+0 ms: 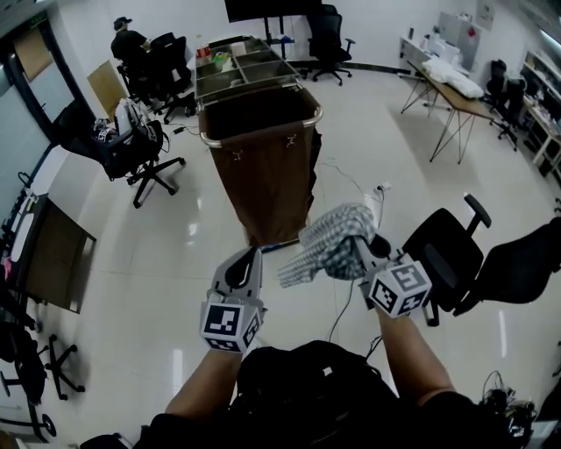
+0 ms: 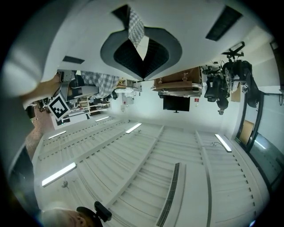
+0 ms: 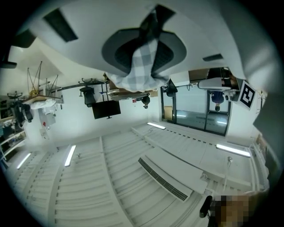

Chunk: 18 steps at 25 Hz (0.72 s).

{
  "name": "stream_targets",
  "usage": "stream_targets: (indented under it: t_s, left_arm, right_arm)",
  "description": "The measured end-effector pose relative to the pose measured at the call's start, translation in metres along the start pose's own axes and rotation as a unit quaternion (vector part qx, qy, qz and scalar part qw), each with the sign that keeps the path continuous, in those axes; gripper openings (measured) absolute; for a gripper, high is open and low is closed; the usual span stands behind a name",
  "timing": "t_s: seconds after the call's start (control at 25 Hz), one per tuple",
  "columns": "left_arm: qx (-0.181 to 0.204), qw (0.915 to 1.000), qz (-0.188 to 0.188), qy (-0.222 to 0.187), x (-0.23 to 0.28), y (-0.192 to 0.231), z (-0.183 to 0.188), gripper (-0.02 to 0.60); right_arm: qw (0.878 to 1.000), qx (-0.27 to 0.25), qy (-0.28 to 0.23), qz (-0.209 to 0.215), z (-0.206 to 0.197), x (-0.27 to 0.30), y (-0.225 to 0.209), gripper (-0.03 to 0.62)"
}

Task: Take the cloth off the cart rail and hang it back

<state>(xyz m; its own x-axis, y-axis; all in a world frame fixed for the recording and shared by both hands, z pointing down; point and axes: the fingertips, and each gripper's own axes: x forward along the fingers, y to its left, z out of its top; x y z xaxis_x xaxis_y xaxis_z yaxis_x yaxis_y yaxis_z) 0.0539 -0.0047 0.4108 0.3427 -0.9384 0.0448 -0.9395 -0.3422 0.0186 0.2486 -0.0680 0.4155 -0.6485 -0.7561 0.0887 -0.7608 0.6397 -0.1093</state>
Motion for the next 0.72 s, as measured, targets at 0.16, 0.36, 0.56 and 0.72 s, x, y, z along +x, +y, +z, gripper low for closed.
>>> stream_targets:
  t_s: [0.16, 0.36, 0.56, 0.72]
  left_arm:
    - [0.007, 0.9997, 0.023, -0.003, -0.007, 0.005, 0.003, 0.0]
    - [0.012, 0.9989, 0.044, 0.006, -0.015, 0.014, 0.001, 0.0]
    - [0.018, 0.9978, 0.059, 0.023, -0.019, 0.024, 0.0, 0.0]
    - [0.023, 0.9977, 0.061, 0.018, -0.023, 0.037, 0.015, 0.0]
  right_arm:
    - [1.0, 0.005, -0.009, 0.014, 0.003, 0.005, 0.006, 0.046]
    - [0.999, 0.017, -0.012, 0.033, 0.0, 0.013, 0.015, 0.046]
    - [0.998, 0.033, -0.007, 0.048, -0.004, 0.023, 0.017, 0.046]
    - [0.998, 0.04, -0.002, 0.057, 0.001, 0.03, 0.021, 0.046]
